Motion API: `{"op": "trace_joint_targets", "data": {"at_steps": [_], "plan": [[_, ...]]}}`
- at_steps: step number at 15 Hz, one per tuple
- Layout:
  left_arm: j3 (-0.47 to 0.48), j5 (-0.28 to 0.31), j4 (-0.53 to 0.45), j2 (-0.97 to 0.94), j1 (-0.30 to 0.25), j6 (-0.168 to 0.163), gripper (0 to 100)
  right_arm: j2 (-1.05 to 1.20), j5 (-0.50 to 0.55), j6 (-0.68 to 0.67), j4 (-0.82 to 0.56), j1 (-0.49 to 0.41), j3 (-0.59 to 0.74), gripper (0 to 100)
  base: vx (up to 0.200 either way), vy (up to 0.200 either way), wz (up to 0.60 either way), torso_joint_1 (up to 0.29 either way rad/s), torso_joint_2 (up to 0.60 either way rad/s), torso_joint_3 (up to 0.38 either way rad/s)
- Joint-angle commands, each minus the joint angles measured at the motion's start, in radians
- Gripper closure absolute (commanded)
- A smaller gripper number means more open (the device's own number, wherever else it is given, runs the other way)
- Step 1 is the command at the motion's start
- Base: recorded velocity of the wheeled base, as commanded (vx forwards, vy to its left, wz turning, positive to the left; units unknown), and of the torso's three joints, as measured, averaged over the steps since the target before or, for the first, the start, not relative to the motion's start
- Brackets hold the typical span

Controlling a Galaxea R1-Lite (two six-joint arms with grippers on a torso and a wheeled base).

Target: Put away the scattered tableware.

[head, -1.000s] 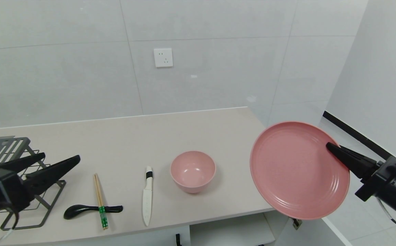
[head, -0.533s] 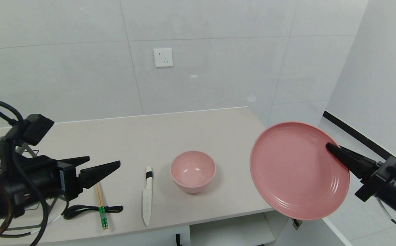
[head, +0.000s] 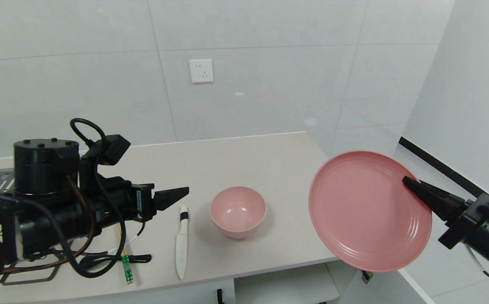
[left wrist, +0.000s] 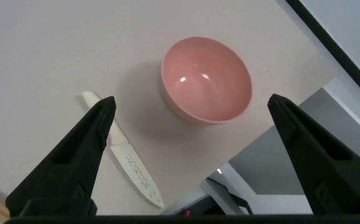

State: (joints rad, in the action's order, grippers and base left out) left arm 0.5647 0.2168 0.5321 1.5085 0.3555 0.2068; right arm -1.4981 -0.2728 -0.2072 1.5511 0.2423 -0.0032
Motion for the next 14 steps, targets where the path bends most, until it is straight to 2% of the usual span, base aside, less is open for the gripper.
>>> {"op": "trace_joint_targets", "data": {"at_steps": [1, 5, 10, 14], "plan": [[0.012, -0.027, 0.048, 0.127, 0.039, 0.003, 0, -0.004, 0.000, 0.000, 0.000, 0.000, 0.000, 100, 0.000, 0.000, 0.00, 0.000, 0.00, 0.000], [0.047, -0.040, 0.081, 0.242, 0.071, 0.003, 0, -0.004, 0.000, 0.000, 0.000, -0.002, 0.000, 100, 0.000, 0.000, 0.00, 0.000, 0.00, 0.000], [0.083, -0.045, 0.163, 0.372, 0.071, 0.005, 0, -0.007, 0.000, -0.004, -0.002, -0.002, 0.000, 100, 0.000, 0.000, 0.00, 0.000, 0.00, 0.000], [0.104, -0.051, 0.166, 0.444, 0.082, 0.006, 0, -0.010, 0.001, 0.000, -0.002, -0.003, 0.000, 100, 0.000, 0.000, 0.00, 0.000, 0.00, 0.000]]}}
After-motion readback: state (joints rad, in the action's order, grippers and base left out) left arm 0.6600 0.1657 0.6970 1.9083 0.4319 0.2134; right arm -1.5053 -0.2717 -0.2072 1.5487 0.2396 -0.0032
